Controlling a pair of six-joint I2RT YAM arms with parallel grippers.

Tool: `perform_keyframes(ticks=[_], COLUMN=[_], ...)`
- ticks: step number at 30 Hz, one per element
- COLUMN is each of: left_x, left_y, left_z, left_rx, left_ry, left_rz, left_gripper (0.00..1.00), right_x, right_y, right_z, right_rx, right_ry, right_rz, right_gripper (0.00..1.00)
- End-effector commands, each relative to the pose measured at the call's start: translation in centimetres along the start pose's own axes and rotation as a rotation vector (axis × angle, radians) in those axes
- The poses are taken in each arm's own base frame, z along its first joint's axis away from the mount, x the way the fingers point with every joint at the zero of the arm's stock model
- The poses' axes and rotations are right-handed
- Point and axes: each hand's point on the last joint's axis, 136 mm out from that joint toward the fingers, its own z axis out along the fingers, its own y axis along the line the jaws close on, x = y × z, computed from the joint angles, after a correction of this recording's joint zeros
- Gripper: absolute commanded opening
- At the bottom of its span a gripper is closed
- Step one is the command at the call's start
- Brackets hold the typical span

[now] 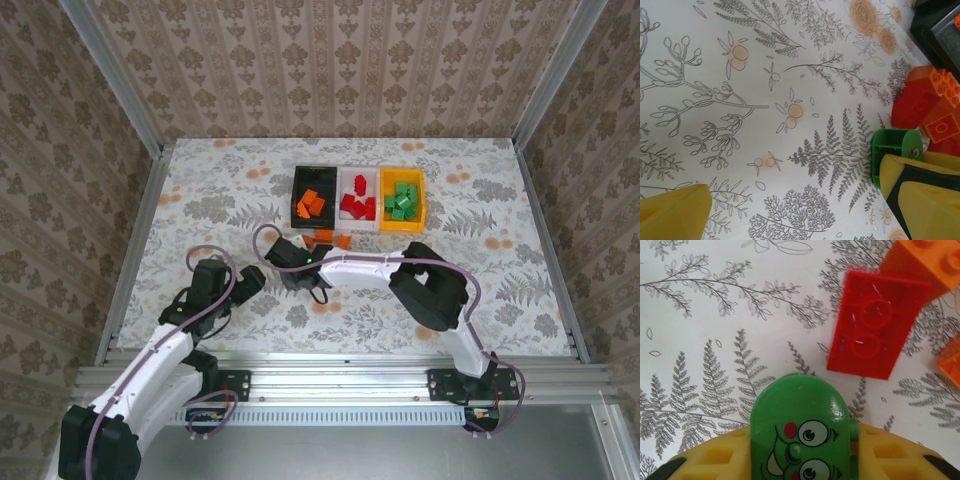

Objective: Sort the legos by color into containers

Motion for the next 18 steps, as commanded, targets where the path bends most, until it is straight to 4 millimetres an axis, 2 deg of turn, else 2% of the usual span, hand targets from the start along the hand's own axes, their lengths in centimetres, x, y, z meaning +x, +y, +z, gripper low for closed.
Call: perform_keyframes(ticks=[1, 6, 11, 16, 18], left_x=[-0.6, -0.7, -0.6, -0.4, 0.4], left_y=[-0.9, -1.7, -3.1, -5.3, -6.9], left_z=[0.1, 0.7, 1.4, 2.3, 2.6], left_rx=[0.037, 0.048, 0.075, 0.091, 0.111], left_ry=[-0.011, 0.014, 0.039, 0.064, 0.095], left_rz=[-0.006, -0.004, 0.015, 0.057, 0.082], left_gripper=[0.98, 0.98, 0.98, 0.98, 0.97], right_x=[-0.9, -1.8, -2.7, -4.6, -5.5], right_y=[-1.3, -1.7, -3.4, -6.8, -8.5], right_z=[-2.5, -5.2, -8.2, -10.8, -11.4], right_rx=[0.037, 0.003, 0.020, 0.053, 0.066], right_ry=[-0.070, -0.121, -0.176, -0.232, -0.238], right_rz=[-0.011, -0.009, -0.025, 0.012, 0.042], right_gripper=[0.34, 0.32, 0.32, 0.32, 0.32])
